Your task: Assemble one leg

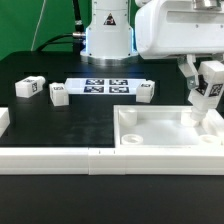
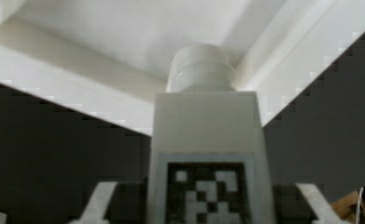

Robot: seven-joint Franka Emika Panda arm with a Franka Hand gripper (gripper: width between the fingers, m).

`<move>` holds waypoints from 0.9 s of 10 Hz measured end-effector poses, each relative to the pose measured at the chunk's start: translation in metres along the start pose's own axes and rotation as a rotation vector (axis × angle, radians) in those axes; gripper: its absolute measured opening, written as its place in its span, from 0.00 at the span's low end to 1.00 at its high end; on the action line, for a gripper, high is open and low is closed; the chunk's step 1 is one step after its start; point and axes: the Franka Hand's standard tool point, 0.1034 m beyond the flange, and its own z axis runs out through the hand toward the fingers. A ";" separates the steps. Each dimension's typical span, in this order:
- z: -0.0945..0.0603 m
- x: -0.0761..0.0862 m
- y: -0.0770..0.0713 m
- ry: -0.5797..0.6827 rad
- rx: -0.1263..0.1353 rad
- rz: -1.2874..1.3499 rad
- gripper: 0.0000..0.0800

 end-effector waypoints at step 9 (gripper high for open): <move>0.026 0.007 -0.003 0.053 -0.006 -0.026 0.36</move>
Offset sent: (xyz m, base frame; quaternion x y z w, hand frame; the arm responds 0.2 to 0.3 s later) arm 0.0227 0.0133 -0.0035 0.0158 0.0139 0.0065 0.9998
